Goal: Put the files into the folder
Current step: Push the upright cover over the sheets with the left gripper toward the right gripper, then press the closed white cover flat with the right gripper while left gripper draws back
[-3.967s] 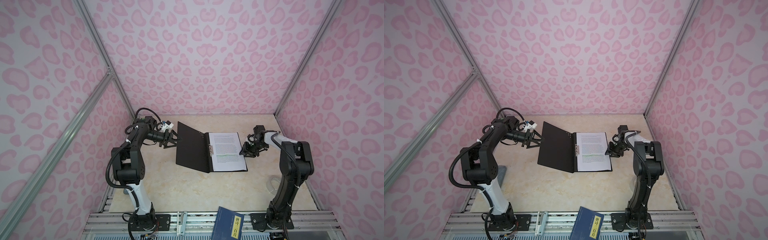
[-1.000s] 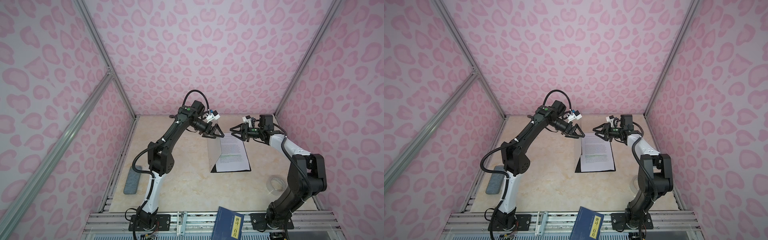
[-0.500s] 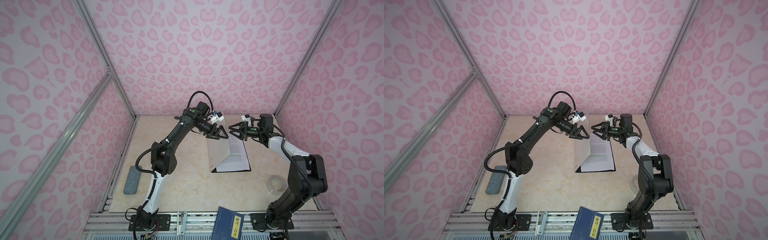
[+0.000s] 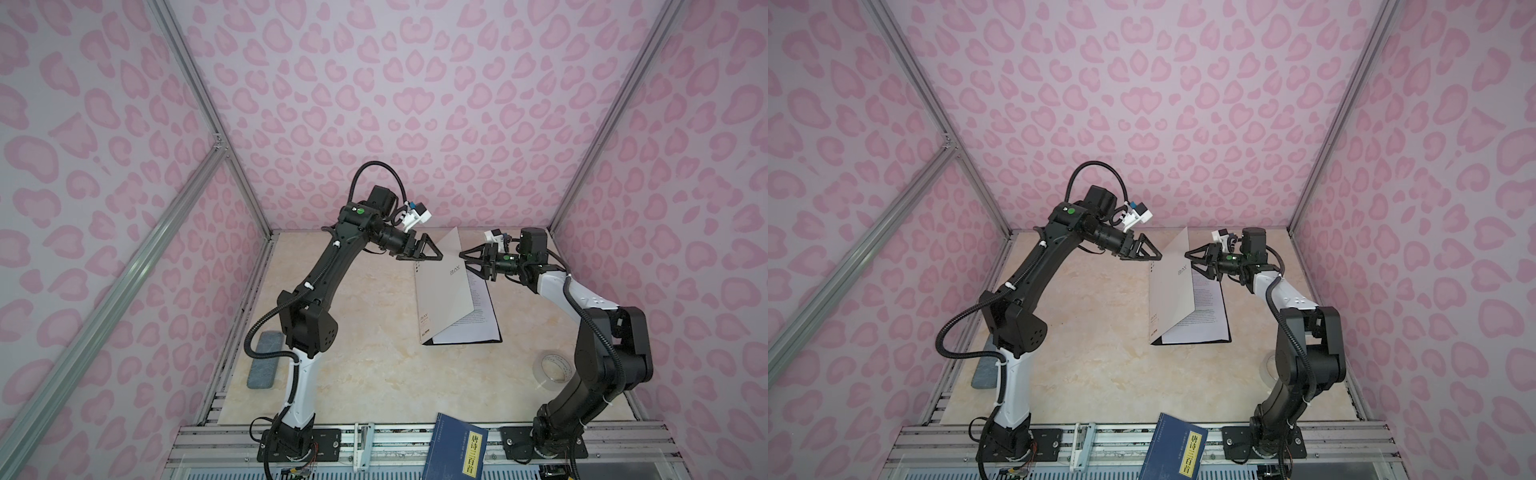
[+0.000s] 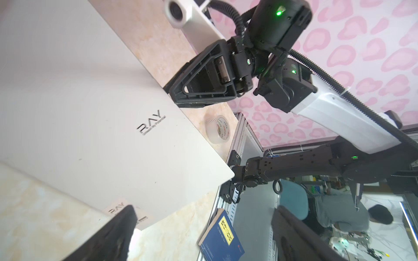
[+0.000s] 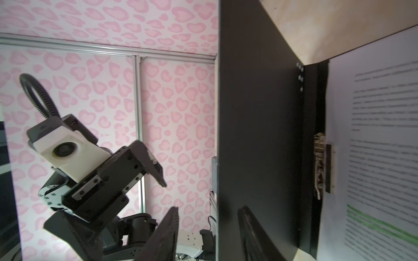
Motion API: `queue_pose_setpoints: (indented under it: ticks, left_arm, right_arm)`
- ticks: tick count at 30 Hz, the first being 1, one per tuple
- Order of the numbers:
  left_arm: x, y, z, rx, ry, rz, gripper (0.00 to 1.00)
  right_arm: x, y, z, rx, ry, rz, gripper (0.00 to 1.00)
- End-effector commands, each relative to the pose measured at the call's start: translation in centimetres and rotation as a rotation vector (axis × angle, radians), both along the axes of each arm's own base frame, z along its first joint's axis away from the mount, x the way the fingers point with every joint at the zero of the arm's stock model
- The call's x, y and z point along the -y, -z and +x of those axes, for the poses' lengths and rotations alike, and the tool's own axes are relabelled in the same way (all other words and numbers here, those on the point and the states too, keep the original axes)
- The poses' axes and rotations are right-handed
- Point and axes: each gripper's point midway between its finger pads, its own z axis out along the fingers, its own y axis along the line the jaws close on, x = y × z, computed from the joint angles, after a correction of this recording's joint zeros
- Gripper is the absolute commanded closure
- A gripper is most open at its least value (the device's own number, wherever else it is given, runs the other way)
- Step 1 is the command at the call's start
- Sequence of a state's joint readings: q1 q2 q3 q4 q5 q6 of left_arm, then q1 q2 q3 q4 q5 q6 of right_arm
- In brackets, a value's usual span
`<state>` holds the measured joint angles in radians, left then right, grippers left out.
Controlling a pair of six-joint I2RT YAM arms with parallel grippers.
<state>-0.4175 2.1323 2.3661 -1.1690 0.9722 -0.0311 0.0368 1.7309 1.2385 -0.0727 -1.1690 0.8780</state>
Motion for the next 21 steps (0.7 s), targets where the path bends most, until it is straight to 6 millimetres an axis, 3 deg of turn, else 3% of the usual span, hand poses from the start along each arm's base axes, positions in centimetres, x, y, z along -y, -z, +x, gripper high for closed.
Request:
queue_pose_setpoints:
  ticks: [1, 6, 10, 15, 21]
  left_arm:
    - [-3.3, -2.2, 0.5, 0.025, -0.054, -0.027, 0.03]
    - [-8.9, -4.9, 2.0, 0.095, -0.175, -0.03, 0.03]
    - [-12.4, -5.7, 2.4, 0.128, -0.261, -0.002, 0.03]
    - [-15.1, -5.7, 2.5, 0.117, -0.333, 0.012, 0.03]
    - [-17.2, -4.9, 1.5, 0.102, -0.371, 0.028, 0.03]
  right_arm:
    - [1.5, 5.0, -2.7, -0.105, -0.061, -0.255, 0.58]
    - [1.7, 6.7, -3.4, -0.131, -0.085, -0.326, 0.64]
    - [2.4, 8.2, -4.0, -0.155, -0.095, -0.418, 0.68]
    - [4.2, 11.0, -4.8, -0.215, -0.106, -0.587, 0.75]
    - [4.7, 11.9, -5.1, -0.228, -0.103, -0.64, 0.7]
